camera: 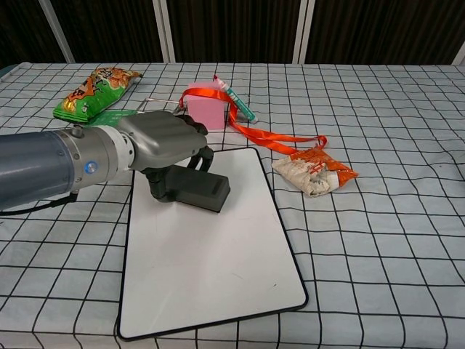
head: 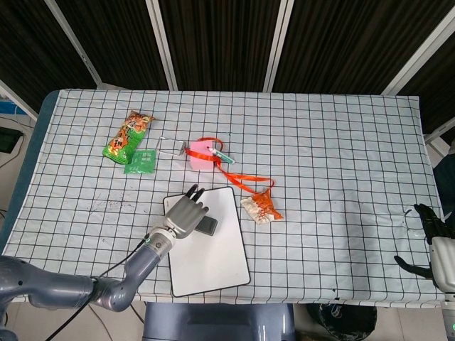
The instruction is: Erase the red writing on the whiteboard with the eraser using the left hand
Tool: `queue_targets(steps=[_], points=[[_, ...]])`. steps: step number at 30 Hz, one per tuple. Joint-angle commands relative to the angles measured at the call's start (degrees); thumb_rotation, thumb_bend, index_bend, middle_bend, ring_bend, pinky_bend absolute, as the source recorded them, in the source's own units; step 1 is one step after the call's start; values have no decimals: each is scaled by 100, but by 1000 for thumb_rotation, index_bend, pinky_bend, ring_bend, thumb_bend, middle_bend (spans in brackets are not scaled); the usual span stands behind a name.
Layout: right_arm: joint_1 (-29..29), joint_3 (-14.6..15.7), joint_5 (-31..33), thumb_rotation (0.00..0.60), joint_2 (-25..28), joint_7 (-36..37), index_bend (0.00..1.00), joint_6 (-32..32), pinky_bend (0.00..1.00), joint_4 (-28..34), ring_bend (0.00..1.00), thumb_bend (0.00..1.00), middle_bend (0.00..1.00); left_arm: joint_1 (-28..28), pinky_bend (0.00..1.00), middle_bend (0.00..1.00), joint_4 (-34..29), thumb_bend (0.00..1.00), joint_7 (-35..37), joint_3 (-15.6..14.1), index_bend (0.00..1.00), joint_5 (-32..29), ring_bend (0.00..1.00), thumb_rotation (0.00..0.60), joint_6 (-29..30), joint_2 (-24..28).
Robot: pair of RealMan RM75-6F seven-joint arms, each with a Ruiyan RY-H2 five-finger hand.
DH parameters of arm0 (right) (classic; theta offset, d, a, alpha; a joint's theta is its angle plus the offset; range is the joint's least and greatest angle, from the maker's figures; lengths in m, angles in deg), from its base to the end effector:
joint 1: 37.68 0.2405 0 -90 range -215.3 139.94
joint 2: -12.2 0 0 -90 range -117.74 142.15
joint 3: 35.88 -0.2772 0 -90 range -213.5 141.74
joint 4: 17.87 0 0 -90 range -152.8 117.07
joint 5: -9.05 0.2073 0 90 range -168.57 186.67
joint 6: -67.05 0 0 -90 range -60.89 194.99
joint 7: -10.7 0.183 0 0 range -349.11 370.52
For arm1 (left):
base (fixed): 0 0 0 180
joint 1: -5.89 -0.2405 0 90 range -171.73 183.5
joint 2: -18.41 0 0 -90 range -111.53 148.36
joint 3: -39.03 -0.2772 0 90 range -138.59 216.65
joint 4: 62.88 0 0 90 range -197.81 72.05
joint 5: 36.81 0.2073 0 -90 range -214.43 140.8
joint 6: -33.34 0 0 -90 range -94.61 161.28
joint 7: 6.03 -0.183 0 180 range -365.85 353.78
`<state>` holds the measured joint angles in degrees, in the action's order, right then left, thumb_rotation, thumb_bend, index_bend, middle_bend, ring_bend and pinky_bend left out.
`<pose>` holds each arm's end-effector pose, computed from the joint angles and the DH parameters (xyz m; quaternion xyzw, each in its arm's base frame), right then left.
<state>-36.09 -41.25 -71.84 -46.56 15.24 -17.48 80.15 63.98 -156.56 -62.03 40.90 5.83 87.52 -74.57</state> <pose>-0.3372 -0.2097 0.2043 0.5327 -0.4352 0.3964 0.6080 -0.0903 0.3549 -0.0954 -0.8798 -0.2049 -0.2046 0.3769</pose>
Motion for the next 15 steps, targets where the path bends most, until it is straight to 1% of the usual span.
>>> queue_targets(steps=[1, 4, 8, 15], points=[[0, -1, 2, 600, -2, -1, 69, 0, 212, 0, 189, 182, 98, 5, 0, 434, -219, 306, -89, -153, 399, 31, 0, 600, 73, 146], [-1, -4, 4, 600, -3, 0, 69, -5, 212, 3, 189, 181, 98, 13, 0, 434, -396, 306, -155, -269, 399, 45, 0, 600, 129, 244], [-2, -4, -5, 600, -9, -15, 69, -14, 212, 4, 189, 182, 98, 35, 0, 434, -469, 306, -194, -335, 399, 84, 0, 600, 191, 260], [-4, -5, -7, 600, -12, -12, 69, -19, 212, -1, 189, 181, 98, 139, 0, 434, -248, 306, -213, -281, 399, 34, 0, 600, 211, 85]])
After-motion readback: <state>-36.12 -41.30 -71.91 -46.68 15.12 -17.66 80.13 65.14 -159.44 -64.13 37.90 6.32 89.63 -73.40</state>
